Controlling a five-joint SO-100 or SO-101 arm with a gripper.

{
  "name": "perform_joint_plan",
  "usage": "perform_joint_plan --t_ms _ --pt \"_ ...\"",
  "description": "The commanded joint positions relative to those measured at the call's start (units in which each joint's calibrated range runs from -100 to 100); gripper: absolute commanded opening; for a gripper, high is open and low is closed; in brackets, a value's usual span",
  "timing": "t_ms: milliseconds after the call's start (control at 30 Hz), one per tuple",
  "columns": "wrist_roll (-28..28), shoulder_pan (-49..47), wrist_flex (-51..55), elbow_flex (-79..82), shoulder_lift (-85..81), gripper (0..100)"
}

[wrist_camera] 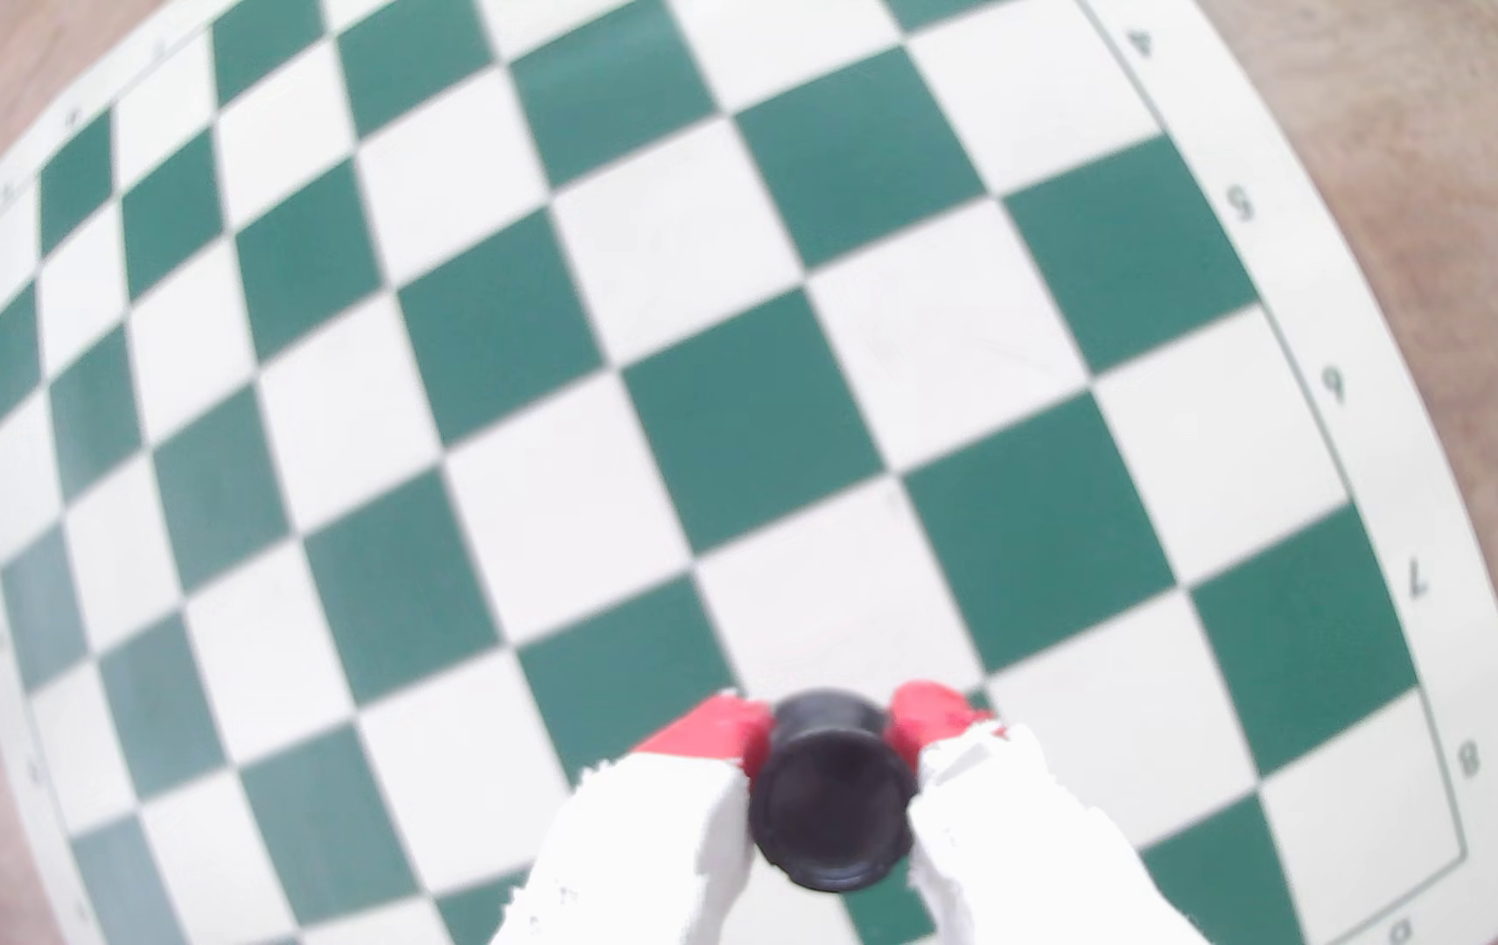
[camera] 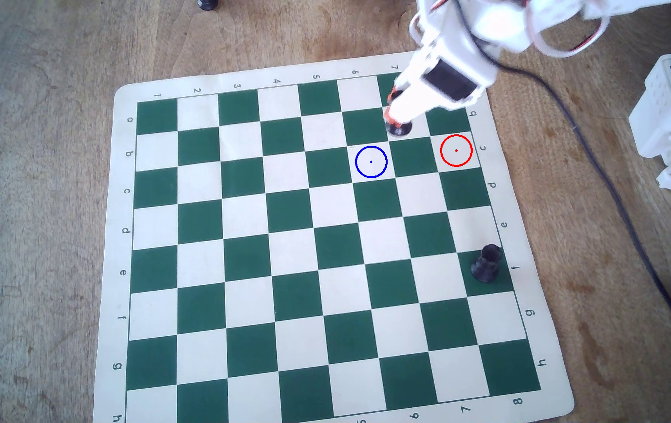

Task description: Move the chess piece from red to blue

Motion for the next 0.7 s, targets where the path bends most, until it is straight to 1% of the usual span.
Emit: perform_joint_plan --t_ms 0,433,667 --pt "-0.2 -1.3 -5.1 -1.8 3.2 0" --pt "-0.4 -1.8 -12.5 -0.2 11.0 0" --pt "0.0 -1.5 -13.5 -0.5 13.5 0"
